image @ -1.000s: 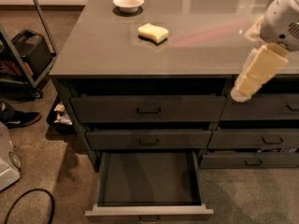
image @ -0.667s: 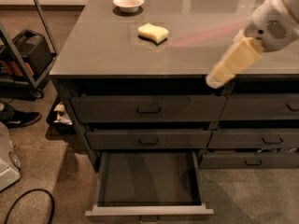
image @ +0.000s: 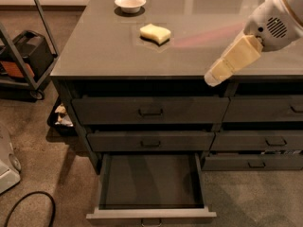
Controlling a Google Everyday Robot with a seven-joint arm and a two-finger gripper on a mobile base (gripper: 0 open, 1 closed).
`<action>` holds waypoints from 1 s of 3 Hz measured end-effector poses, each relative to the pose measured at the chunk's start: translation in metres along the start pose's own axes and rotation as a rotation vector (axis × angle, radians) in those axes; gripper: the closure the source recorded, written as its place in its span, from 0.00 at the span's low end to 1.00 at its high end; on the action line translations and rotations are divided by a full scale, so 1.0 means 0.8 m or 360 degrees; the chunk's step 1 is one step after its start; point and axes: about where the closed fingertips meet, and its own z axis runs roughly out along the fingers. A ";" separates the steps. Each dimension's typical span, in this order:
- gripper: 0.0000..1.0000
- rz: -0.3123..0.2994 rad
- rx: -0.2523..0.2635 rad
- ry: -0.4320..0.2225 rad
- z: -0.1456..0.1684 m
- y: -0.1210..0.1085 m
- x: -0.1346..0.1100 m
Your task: Place sponge into bottom drawer
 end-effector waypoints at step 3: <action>0.00 0.0394 0.0159 -0.0269 0.058 -0.124 -0.076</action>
Offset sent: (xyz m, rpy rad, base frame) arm 0.1412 -0.0007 -0.0162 0.1954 -0.0273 -0.3233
